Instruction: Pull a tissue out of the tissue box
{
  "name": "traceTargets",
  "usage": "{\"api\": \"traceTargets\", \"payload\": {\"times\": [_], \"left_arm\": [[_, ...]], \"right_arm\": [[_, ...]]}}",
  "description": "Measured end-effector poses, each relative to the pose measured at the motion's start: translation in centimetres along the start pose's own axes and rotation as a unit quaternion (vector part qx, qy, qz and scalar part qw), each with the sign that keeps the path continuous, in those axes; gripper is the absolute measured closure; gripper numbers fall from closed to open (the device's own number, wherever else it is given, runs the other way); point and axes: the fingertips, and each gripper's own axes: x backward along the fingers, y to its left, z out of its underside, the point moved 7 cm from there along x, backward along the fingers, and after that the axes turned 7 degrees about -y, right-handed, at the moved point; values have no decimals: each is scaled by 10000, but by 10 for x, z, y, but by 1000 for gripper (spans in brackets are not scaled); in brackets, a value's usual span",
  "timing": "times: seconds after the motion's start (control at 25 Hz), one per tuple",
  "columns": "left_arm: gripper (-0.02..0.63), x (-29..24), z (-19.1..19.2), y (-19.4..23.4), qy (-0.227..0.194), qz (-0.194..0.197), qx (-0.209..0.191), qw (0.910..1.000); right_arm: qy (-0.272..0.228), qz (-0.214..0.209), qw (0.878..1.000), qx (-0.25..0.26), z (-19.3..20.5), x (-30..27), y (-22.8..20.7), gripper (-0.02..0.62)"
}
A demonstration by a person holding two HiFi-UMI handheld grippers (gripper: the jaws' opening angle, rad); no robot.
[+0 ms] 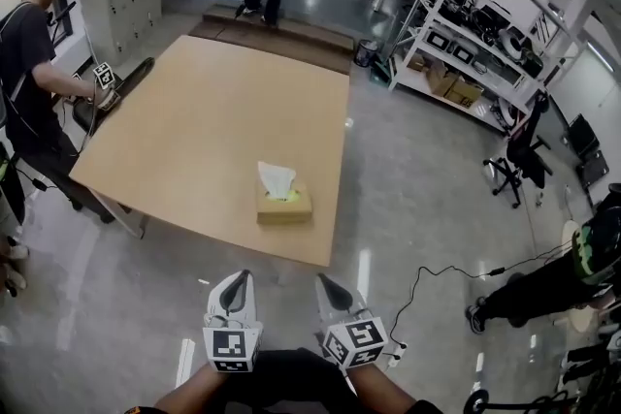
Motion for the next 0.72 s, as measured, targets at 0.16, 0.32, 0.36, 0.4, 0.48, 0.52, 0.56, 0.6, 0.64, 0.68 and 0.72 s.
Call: {"api": "traceTargets", "payload": {"times": [0.16,0.32,0.36,0.4,0.48,0.52,0.56,0.6,0.64,0.68,0.72], "left_arm": [[588,-6,-5,27,-59,0,1,10000],[588,-12,-12,41,-107,-31,9,9999],[588,-14,-11,45,-87,-38,37,9999],[588,-16,-11,48,-55,-52,84,9999],[588,-21,-10,56,23,-119,198,9997],[588,-24,-9,61,47,-160,232,9996],[588,-27,-9,65,54,-192,252,9995],[588,-31,-8,68,49,-214,253,9994],[588,-36,-8,72,45,-230,234,9995],[588,-41,-7,76,55,-235,205,9995],[588,-47,-4,80,83,-229,176,9995]], "right_arm": [[96,83,9998,133,-3,-22,9,602],[174,49,9996,212,-11,-40,12,601],[202,20,9996,215,-12,-45,13,593],[239,-16,9995,219,-12,-50,14,589],[320,-96,9992,234,-10,-61,16,584],[354,-138,9990,239,-8,-68,17,580],[381,-180,9988,239,-7,-75,17,577],[399,-222,9987,236,-6,-82,17,572],[411,-264,9985,237,-6,-91,15,569],[419,-309,9984,242,-6,-99,13,566],[431,-355,9981,247,-6,-109,11,565]]}}
